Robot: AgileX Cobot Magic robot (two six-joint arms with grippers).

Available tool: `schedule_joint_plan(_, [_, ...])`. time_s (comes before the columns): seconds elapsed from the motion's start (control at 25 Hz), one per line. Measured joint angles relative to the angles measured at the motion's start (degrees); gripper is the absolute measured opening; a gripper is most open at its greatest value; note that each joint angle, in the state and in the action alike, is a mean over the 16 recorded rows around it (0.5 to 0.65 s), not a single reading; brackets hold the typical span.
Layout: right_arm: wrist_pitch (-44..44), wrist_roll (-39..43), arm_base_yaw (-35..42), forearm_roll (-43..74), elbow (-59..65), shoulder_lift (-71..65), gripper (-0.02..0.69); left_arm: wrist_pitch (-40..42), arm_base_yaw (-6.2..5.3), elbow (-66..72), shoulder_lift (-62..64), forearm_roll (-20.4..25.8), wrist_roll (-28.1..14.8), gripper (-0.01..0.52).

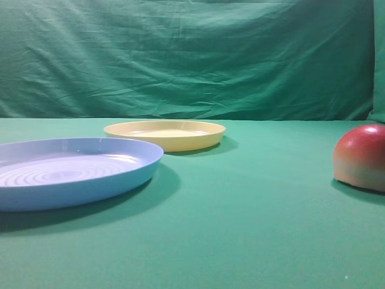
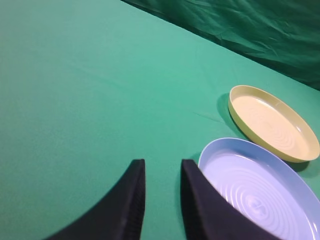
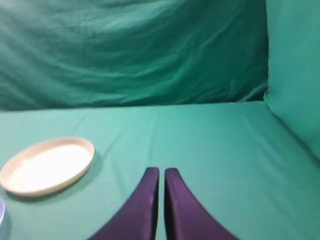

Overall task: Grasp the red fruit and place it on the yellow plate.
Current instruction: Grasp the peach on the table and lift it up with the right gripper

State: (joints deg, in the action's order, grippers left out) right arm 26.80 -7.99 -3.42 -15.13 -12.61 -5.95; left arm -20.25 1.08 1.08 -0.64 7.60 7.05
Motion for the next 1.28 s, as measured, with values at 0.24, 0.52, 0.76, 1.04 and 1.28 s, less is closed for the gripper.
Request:
schedule_joint_plan(0.24, [8.47, -7.06, 0.0, -2.75, -5.1, -8.59, 0.0, 0.0, 0.0, 0.0, 0.0, 0.0, 0.0, 0.157])
schedule_joint_plan(0.52, [12.64, -12.41, -0.55, -5.51, -7.02, -17.32, 0.0, 0.0, 0.0, 0.0, 0.0, 0.0, 0.0, 0.157])
schedule_joint_plan(0.76, [14.49, -16.26, -3.37, -6.49, -8.75, -24.33, 0.0, 0.0, 0.0, 0.0, 0.0, 0.0, 0.0, 0.157])
schedule_joint_plan(1.04, [14.89, -19.79, -8.36, -5.18, -12.84, -37.13, 0.0, 0.0, 0.0, 0.0, 0.0, 0.0, 0.0, 0.157])
schedule_joint_plan(1.28, [13.61, -20.26, -11.77, -3.12, -17.79, -49.71, 0.084, 0.0, 0.0, 0.0, 0.0, 0.0, 0.0, 0.157])
